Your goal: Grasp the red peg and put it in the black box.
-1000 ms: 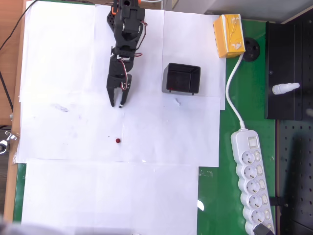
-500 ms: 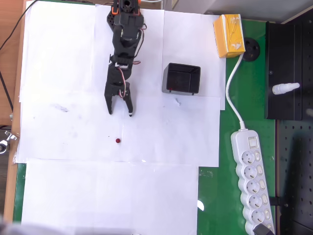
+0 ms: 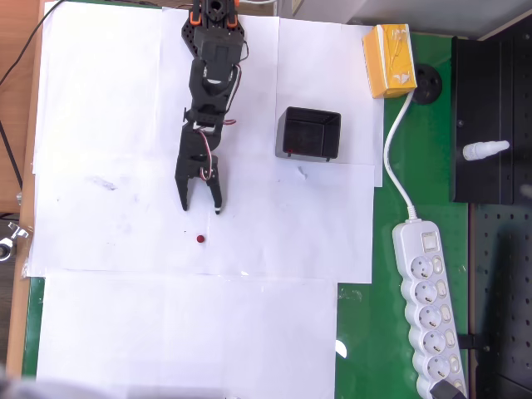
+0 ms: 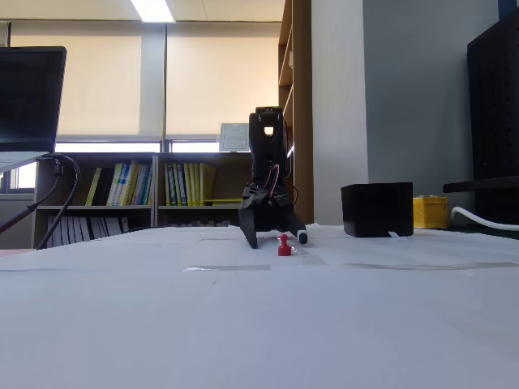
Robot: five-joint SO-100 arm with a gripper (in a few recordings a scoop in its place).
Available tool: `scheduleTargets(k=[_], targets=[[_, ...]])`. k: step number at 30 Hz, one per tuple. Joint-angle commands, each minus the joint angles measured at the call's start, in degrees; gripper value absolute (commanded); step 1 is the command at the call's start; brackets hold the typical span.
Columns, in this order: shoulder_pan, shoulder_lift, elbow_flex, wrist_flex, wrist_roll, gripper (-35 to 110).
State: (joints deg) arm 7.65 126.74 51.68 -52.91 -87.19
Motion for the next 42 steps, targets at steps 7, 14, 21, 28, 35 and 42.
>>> scheduleTargets(k=[7, 14, 21, 28, 35, 42], targets=[[-0.09, 4.04, 13.54, 0.44, 0.44, 29], [-0.18, 6.5, 16.7, 0.53, -0.97, 29], [-1.23, 7.12, 17.31, 0.7, -2.46, 29], [-2.64, 7.47, 18.37, 0.97, -2.64, 29], [-3.25, 8.17, 19.42, 0.97, -1.49, 29], [-3.25, 9.4, 22.32, 2.37, -1.41, 29]])
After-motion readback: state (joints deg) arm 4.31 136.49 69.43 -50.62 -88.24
